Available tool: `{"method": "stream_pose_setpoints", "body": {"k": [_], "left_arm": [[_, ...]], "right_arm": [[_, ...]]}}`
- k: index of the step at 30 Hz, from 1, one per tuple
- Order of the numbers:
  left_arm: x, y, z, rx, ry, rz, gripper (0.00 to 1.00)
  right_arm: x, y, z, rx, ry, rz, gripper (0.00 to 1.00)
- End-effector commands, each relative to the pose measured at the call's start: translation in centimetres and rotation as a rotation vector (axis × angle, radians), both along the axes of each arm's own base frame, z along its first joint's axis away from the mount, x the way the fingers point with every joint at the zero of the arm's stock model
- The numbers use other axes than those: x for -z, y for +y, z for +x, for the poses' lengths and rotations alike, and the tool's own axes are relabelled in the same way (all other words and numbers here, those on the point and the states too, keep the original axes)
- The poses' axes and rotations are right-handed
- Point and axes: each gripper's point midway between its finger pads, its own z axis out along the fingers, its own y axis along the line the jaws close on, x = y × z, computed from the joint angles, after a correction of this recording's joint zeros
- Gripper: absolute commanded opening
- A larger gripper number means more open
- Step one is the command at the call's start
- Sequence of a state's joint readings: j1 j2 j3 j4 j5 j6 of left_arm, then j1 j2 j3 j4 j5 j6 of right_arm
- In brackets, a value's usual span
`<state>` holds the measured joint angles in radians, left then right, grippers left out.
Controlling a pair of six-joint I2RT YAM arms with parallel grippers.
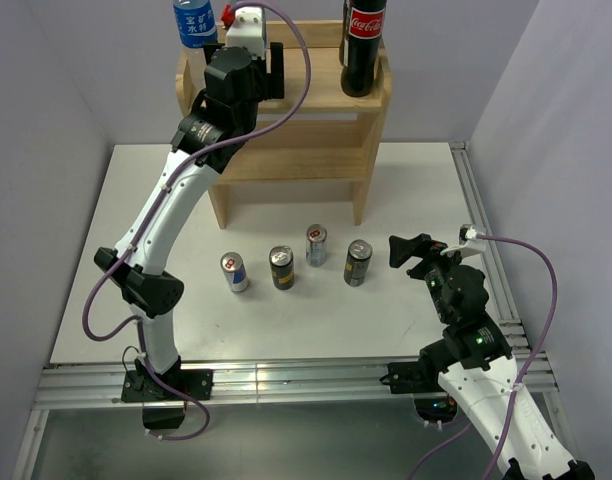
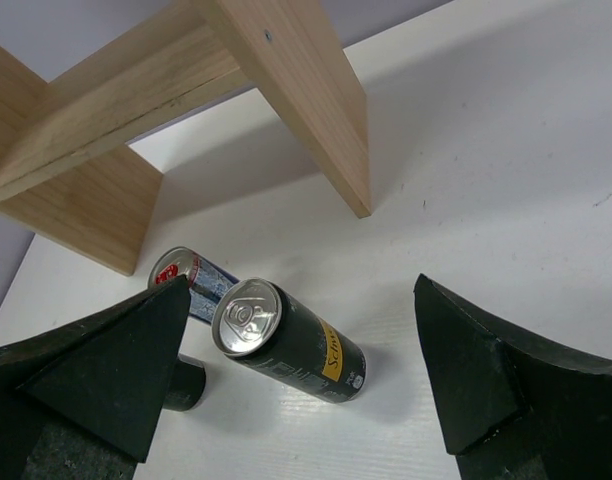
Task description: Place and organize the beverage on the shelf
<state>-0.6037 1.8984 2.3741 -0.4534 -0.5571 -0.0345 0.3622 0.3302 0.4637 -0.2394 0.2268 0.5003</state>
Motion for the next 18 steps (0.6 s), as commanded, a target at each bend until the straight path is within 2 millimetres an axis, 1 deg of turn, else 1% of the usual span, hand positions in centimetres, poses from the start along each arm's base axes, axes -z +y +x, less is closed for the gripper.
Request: {"method": "stream_pose_setpoints", "body": {"k": [1,16,17,18], "left_arm": [[-0.24,-0.08,0.43,-0.013,-0.023,0.005,0.87],[0.17,0.40,-0.11,-0.025,-0.017,-0.003,0.88],[0.56,0.34,-0.08,-0.024,-0.008,-0.001,0.89],[0.27,0.65,-0.38,-0.027,-0.011,-0.007,0.93]], "right_arm": [[-0.66,0.08,0.10,0.001,-0.034,0.014,1.00],[-0.66,0.13,0.14,-0.001,-0.036,0.015,1.00],[-0.55,0.13,0.17,-0.001,-0.032,0.011,1.00],[-0.56,0.17,0.19,-0.003,-0.032,0.013,1.00]]}}
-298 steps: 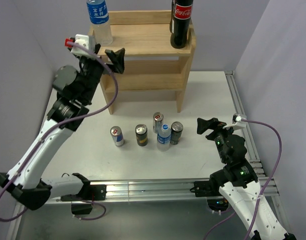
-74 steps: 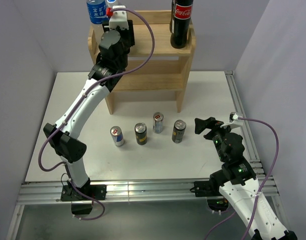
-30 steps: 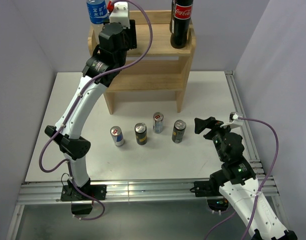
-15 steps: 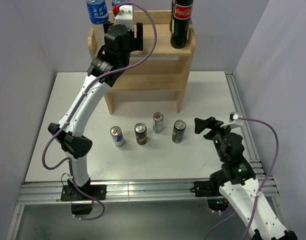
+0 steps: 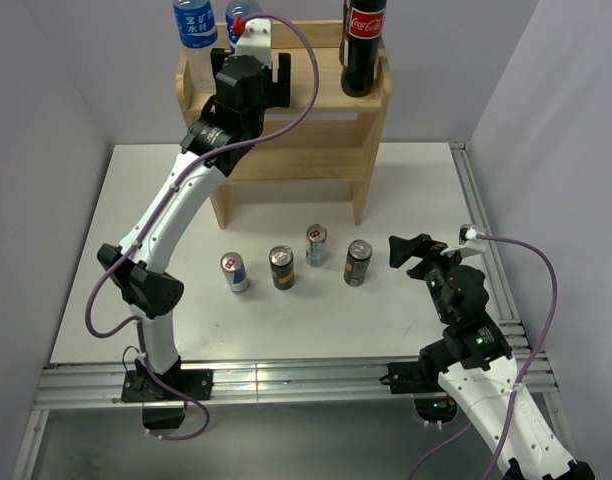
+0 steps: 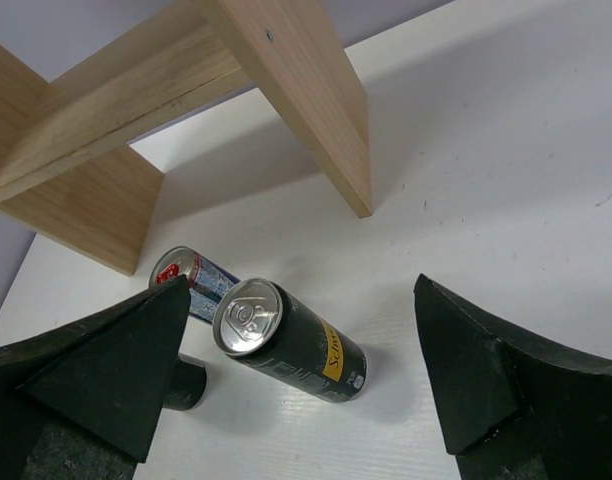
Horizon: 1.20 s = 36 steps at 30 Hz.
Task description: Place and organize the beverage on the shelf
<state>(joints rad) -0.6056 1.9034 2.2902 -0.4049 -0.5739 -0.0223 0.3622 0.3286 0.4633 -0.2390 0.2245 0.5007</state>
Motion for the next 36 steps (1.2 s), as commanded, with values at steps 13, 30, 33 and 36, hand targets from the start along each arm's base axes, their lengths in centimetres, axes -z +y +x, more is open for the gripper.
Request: {"method": "stream_pose_setpoints", "body": {"k": [13,30,33,36], "left_arm": [[-1.7,1.5,-5.4,-0.001,-0.036,-0.052,0.99],[4.0,1.8,-17.9,0.091,0.148,-0.179,0.99],[8.4,1.7,-20.3,0.072,0.251,-0.186,0.99],[13.2,2.3,-22.3,0.019,0.329,-0.183,0.99]], "right_arm": [[-0.5,0.1,0.2,0.001,-0.029,0.010,1.00],[-0.5,0.1,0.1,0.001,-0.029,0.010,1.00],[-0.6,0.1,0.0,0.000,-0.036,0.013,1.00],[-0.7,0.0,0.0,0.001,-0.038,0.013,1.00]]}}
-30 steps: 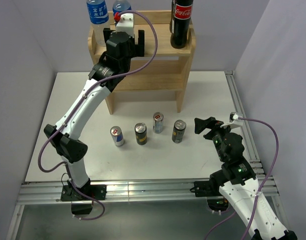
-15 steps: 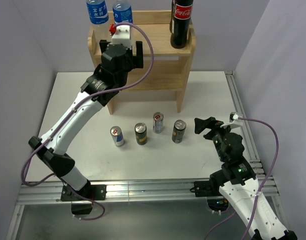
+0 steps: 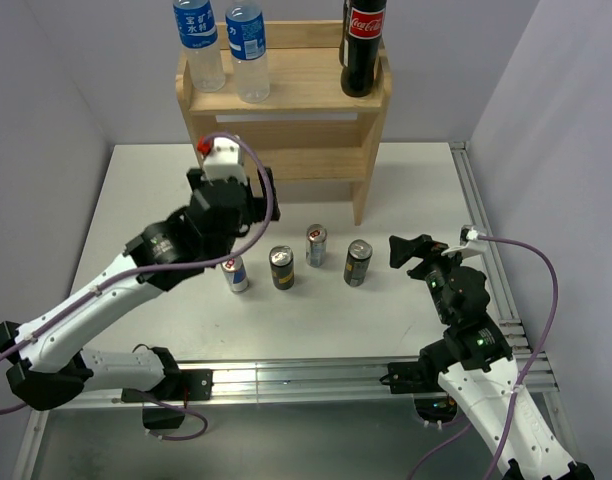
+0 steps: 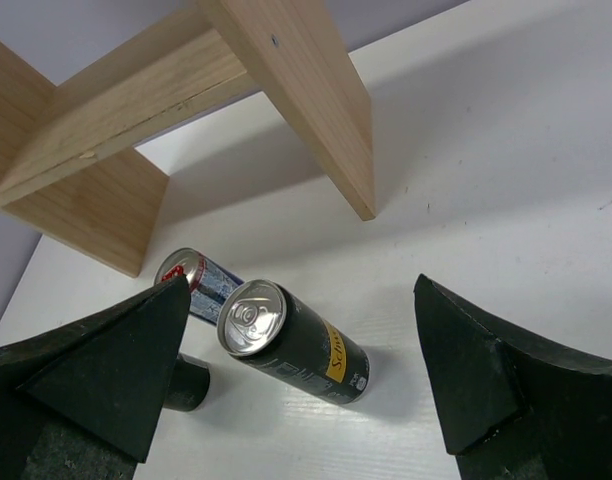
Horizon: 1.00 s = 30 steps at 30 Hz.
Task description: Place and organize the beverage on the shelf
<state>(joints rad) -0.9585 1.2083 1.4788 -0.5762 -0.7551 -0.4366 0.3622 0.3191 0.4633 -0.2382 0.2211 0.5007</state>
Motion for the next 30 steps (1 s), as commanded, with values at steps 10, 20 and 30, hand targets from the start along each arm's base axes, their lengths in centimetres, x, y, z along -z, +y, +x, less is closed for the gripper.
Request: {"method": "stream_pose_setpoints", "body": {"k": [10,20,30], "left_arm": [[16.8,4.7,-5.5,-0.251,0.225,-0.123,0.99],[22.7,4.5,-7.0,-0.268,0.262,-0.119,0.99],[26.9,5.0,-6.0,-0.340,0.173,-0.078,0.99]], "right_arm": [[-0.3,0.2,0.1,-0.006,-0.023,0.008,1.00],[-0.4,0.1,0.1,0.002,-0.024,0.009,1.00],[0.2,0.5,0.3,-0.018,-0.004,0.003,1.00]]}}
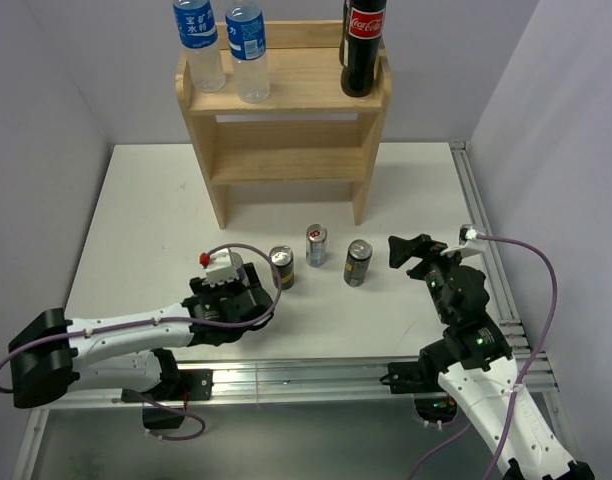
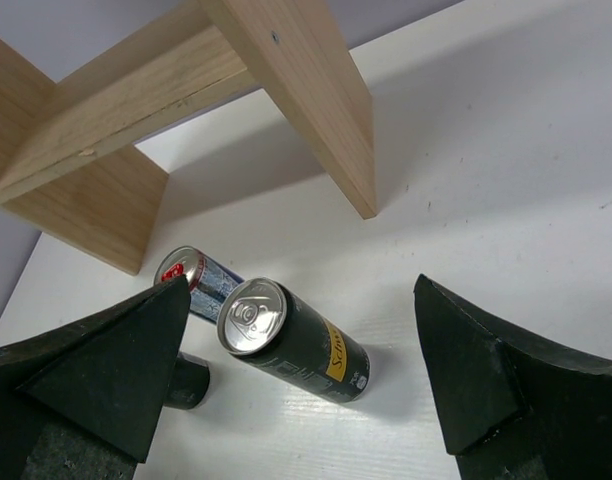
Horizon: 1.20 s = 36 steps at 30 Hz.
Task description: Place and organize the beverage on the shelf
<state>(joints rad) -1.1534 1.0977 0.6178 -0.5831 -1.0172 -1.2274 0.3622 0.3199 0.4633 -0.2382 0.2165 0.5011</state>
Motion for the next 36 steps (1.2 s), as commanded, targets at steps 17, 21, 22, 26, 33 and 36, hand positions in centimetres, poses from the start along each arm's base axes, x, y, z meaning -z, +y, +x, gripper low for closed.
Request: {"method": "stream_pose_setpoints", "body": {"k": [17,21,22,26,33,36], "left_arm": [[3.7,-1.5,5.2,0.007,-0.173,-0.016,0.99],[4.5,-0.6,6.7,-0.011,-0.163,0.009,0.99],[4.8,-0.7,7.0,-0.016,-0.167,0.005,0.99],[5.7,-1.2,7.7,-0.015,-0.169,0.042,0.98],[6.3,-1.2,8.5,-0.047,-0.182,0.060,0.77],[5.5,-0.9,8.5,-0.061,-0.204,0.058,0.68]], "right_arm": [[0.7,0.9,0.6,-0.032,0.017,-0.003,1.00],[0.8,1.0,0.7,-0.036,0.023,-0.004,1.00],[0.8,1.0,0.7,-0.037,0.023,-0.006,1.00],[0.9,1.1,0.8,-0.040,0.031,-0.012,1.00],[0.4,0.6,0.4,-0.032,0.024,-0.042,1.00],[0.5,0.5,0.3,-0.027,0.028,-0.041,1.00]]}}
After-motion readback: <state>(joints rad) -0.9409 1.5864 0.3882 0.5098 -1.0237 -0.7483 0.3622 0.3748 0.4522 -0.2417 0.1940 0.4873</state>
